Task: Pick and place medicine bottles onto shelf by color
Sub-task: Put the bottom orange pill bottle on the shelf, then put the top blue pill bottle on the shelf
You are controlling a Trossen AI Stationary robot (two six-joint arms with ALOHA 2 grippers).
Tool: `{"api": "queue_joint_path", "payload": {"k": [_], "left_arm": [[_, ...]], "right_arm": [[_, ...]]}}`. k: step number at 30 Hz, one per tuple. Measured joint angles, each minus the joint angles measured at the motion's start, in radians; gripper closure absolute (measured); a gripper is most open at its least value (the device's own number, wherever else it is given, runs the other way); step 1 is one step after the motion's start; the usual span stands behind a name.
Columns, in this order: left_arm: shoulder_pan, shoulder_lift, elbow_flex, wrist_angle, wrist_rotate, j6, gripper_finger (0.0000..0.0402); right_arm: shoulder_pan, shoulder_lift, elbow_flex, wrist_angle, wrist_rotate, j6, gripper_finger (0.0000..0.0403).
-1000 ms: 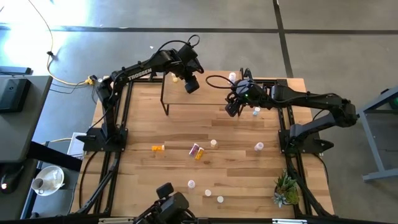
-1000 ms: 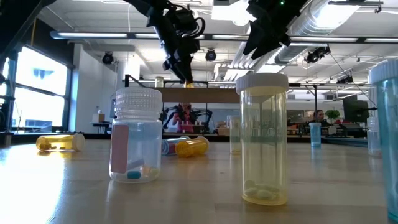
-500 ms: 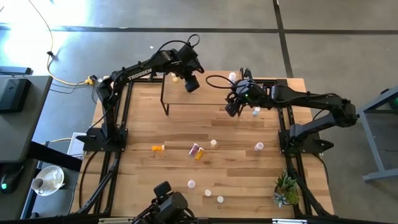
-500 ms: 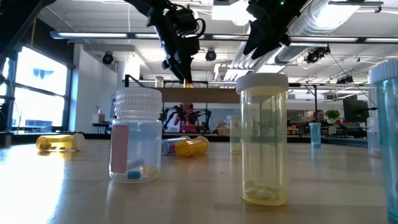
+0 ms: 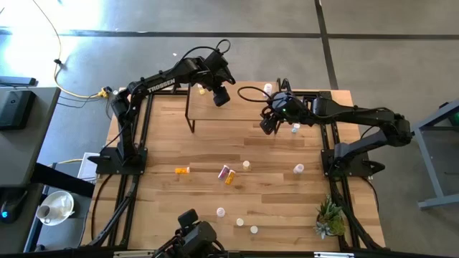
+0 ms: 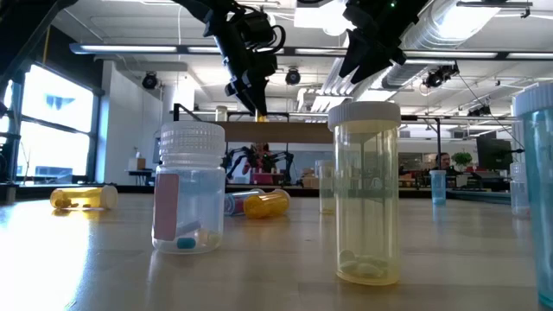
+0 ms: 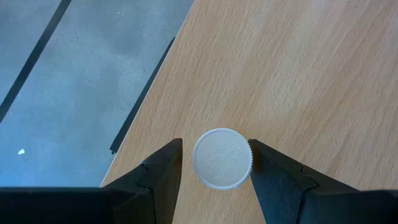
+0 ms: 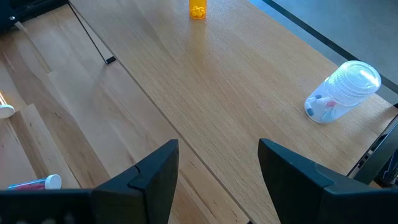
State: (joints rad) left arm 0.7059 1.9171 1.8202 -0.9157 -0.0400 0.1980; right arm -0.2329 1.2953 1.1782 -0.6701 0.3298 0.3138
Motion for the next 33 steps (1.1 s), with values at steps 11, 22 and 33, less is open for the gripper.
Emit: {"api": "queue_joint_path", "payload": {"k": [11,22,33], "left_arm": [[0.000,-0.016,0.000,-0.001,-0.003,0.031,0.0231],[-0.002,-0.104,0.001,0.000,-0.026,0.041,0.0231],[-0.002,-0.264,0.001,-0.013,0.033,0.070,0.0231]], "right_arm": [[0.000,-0.002,0.033,-0.030,0.000,0.000,0.0192],[-0.003,-0.002,0.040,-0.049,0.000,-0.008,0.0192],[-0.003,-0.096,0.040,-0.092,0.065,-0.027,0.0192]]}}
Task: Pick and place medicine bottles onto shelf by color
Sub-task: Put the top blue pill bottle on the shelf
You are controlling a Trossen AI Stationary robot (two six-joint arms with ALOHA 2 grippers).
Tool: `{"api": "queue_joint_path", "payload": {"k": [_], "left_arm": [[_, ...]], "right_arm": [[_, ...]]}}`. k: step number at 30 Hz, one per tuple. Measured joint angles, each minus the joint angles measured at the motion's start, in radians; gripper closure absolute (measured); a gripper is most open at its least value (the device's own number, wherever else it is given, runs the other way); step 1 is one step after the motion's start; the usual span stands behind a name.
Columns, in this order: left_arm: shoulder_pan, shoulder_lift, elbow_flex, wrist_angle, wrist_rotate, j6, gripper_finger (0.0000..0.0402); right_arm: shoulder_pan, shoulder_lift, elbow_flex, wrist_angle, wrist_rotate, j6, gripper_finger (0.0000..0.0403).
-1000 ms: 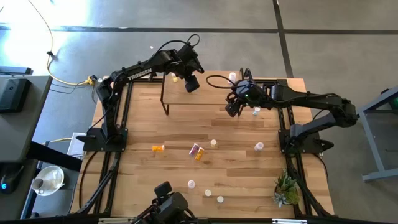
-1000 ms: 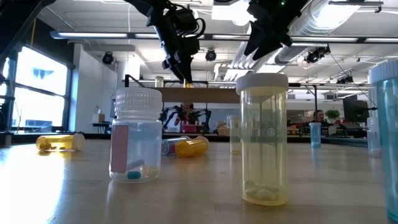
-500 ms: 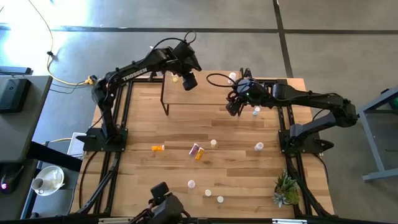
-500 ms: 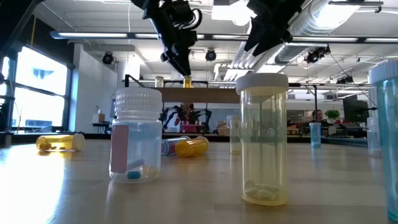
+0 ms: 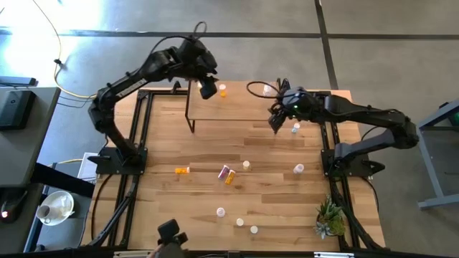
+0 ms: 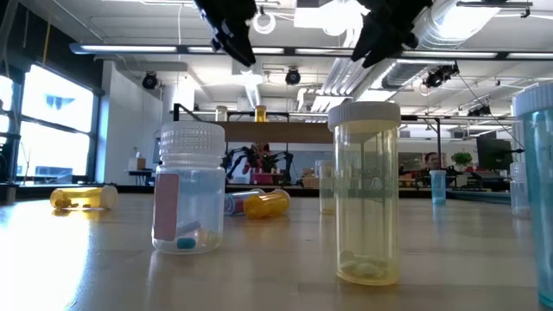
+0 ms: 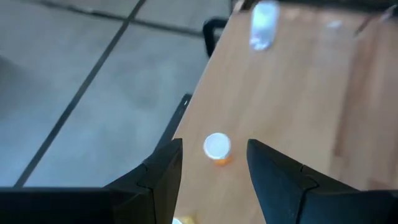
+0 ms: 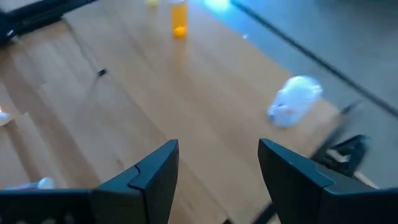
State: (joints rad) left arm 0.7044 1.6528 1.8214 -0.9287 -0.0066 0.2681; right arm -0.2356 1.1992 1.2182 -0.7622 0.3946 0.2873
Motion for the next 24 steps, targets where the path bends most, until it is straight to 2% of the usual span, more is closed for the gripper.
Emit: {"api": "queue_joint_path", "payload": {"k": [6,10,13,17,24], "left_arm": [[-0.002,-0.094,-0.041,0.006,0.179,-0.010,0.0231],[-0.004,-0.168,-0.171,0.062,0.264,-0.043,0.0232],[-0.011,-0.227,-0.292,0.148,0.267,-0.081,0.0232],[-0.013,-0.294,-0.439,0.268,0.265,-0.122,0.0232],[-0.012,-0.378,-0.578,0.369,0.265,-0.143,0.0232]], "right_arm": [[0.000,-0.087,0.000,-0.120,0.113,0.001,0.0192],[0.000,-0.137,-0.017,-0.253,0.183,0.086,0.0192],[0.000,-0.170,-0.054,-0.344,0.207,0.176,0.0192],[0.000,-0.221,-0.142,-0.372,0.210,0.249,0.0192],[0.000,-0.293,-0.277,-0.372,0.199,0.413,0.0192]]}}
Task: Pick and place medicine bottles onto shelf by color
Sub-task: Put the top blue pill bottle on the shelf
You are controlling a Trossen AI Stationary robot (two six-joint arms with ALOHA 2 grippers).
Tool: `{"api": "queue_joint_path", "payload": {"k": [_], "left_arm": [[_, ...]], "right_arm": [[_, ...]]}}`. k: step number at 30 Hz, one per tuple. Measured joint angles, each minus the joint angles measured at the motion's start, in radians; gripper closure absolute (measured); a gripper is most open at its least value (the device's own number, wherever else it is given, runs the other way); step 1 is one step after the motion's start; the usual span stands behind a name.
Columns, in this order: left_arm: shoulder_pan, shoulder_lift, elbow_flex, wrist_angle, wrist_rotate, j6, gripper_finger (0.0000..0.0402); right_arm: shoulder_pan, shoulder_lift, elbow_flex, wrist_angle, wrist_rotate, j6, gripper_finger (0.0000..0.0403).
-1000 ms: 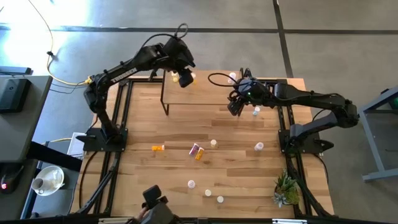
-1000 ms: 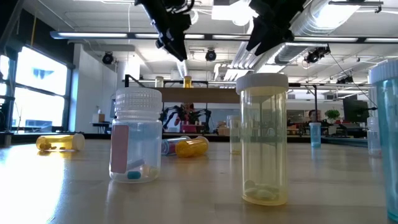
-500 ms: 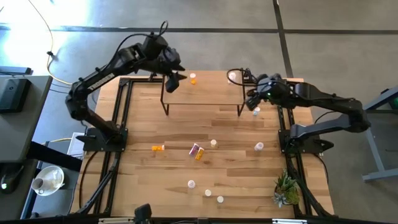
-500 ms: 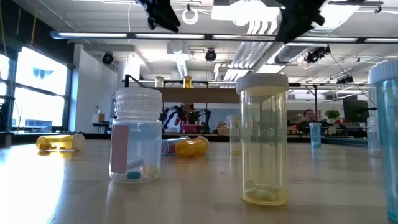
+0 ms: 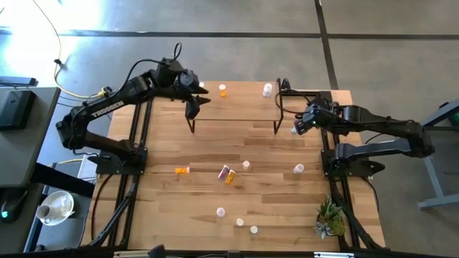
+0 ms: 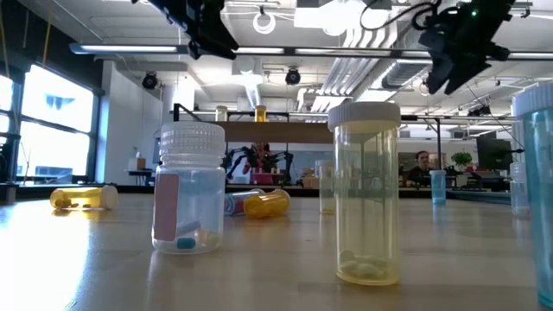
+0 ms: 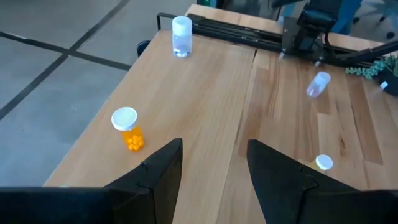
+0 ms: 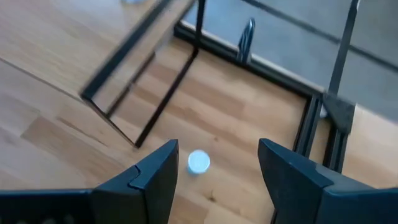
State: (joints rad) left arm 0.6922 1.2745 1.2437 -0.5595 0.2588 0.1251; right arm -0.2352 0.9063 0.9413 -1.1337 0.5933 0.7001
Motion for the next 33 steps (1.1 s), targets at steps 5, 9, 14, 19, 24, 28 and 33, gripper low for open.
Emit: {"api": "queue_joint_path", "payload": {"k": [5,9,14,19,24,28,33], "left_arm": [[0.000,-0.055,-0.118,0.089,0.000,-0.028,0.0232],[0.000,-0.095,-0.238,0.202,0.000,-0.065,0.0232],[-0.014,-0.137,-0.379,0.331,0.000,-0.091,0.0232],[-0.041,-0.187,-0.493,0.452,0.000,-0.117,0.0232],[-0.081,-0.235,-0.566,0.503,0.003,-0.114,0.0232],[-0.093,-0.262,-0.598,0.504,-0.001,-0.079,0.0232],[-0.094,-0.278,-0.626,0.506,0.000,-0.070,0.0232]], "right_arm": [[0.000,-0.023,-0.068,0.000,-0.046,0.114,0.0192],[0.000,-0.025,-0.101,0.001,-0.052,0.239,0.0192],[0.000,-0.025,-0.136,0.004,-0.090,0.375,0.0192],[0.000,-0.024,-0.202,0.058,-0.145,0.452,0.0192],[-0.001,-0.025,-0.255,0.104,-0.150,0.539,0.0192],[-0.021,-0.023,-0.264,0.140,-0.149,0.557,0.0192],[-0.060,-0.014,-0.270,0.189,-0.123,0.551,0.0192]]}}
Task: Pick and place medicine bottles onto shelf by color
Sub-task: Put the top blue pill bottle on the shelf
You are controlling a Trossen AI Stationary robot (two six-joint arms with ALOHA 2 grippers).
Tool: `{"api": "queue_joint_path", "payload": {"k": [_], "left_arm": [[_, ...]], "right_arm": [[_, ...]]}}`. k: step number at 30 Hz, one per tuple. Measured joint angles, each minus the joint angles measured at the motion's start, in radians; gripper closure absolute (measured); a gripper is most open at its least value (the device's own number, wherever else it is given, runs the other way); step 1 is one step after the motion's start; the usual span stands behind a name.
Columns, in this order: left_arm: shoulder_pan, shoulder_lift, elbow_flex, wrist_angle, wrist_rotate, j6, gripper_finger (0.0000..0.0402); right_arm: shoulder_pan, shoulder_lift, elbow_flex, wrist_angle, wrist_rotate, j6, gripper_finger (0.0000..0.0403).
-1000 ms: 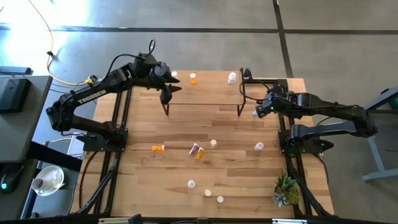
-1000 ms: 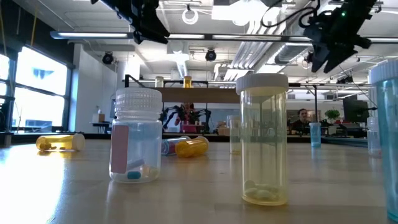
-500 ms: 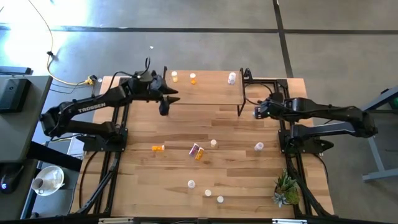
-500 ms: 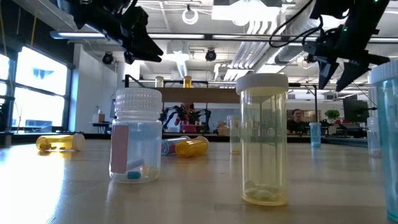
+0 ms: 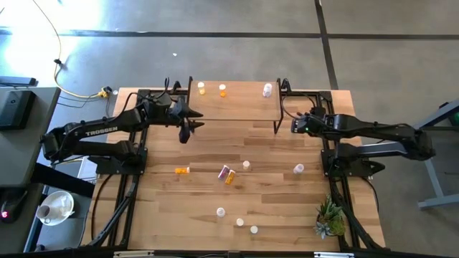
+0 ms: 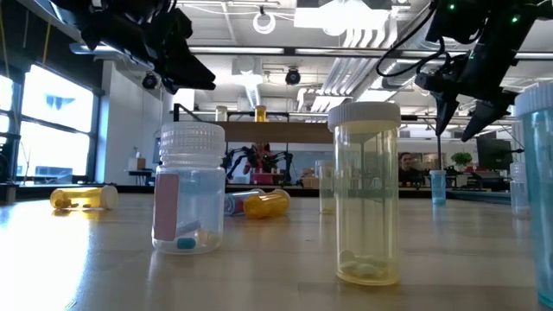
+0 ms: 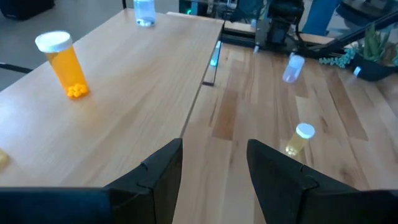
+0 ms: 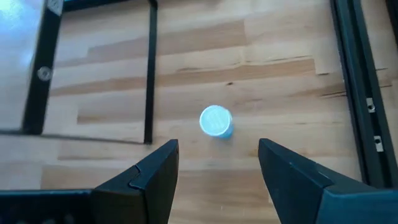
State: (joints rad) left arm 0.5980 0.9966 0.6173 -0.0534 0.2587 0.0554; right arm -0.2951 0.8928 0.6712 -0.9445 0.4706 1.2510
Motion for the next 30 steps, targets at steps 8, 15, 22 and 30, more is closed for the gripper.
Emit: {"api": "queue_joint_path", "payload": {"k": [8,15,22,30], "left_arm": [[0.000,0.000,-0.001,-0.006,0.000,0.001,0.0232],[0.000,0.000,-0.001,-0.003,0.000,0.009,0.0232],[0.000,0.000,-0.001,-0.005,0.000,0.012,0.0232],[0.001,0.001,-0.001,-0.006,0.000,0.009,0.0232]], "right_arm": [[-0.045,0.084,0.000,0.042,0.003,-0.002,0.0192],[-0.109,0.150,0.000,0.075,-0.058,-0.029,0.0192],[-0.198,0.155,0.000,0.166,-0.137,-0.166,0.0192],[-0.248,0.155,0.000,0.158,-0.157,-0.239,0.0192]]}}
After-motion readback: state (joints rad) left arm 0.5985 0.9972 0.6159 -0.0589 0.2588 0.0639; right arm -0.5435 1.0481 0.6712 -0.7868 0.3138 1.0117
